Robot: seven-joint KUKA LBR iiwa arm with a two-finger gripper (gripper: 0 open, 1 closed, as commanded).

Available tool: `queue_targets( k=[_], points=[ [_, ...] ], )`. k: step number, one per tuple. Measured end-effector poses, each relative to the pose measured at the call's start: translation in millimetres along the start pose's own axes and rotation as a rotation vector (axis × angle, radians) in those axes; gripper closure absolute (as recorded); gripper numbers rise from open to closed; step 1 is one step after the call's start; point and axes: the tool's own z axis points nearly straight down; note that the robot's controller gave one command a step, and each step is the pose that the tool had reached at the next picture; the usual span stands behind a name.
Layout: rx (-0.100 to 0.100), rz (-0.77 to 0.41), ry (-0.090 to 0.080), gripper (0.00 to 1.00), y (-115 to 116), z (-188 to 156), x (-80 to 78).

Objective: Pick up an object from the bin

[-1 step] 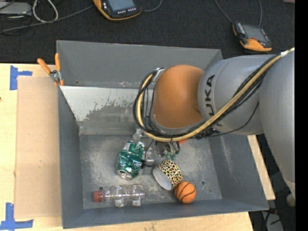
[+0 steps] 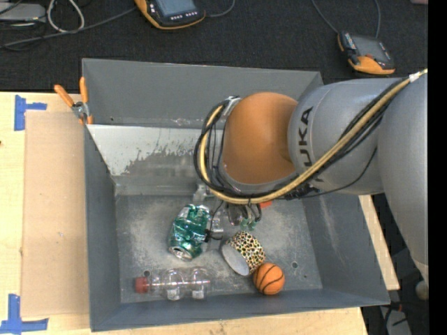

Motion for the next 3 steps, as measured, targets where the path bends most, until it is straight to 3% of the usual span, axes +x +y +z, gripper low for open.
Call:
queue_targets(
  k=[1, 2, 3],
  points=[
    [-0.001, -0.258, -0.01, 0.0, 0.8, 40.0, -30.2],
    [-0.001, -0.321, 0.002, 0.0, -6.4, 71.9, -42.7],
    [0.001, -0.583, -0.005, 0.0, 7.9, 73.2, -39.9]
  ],
)
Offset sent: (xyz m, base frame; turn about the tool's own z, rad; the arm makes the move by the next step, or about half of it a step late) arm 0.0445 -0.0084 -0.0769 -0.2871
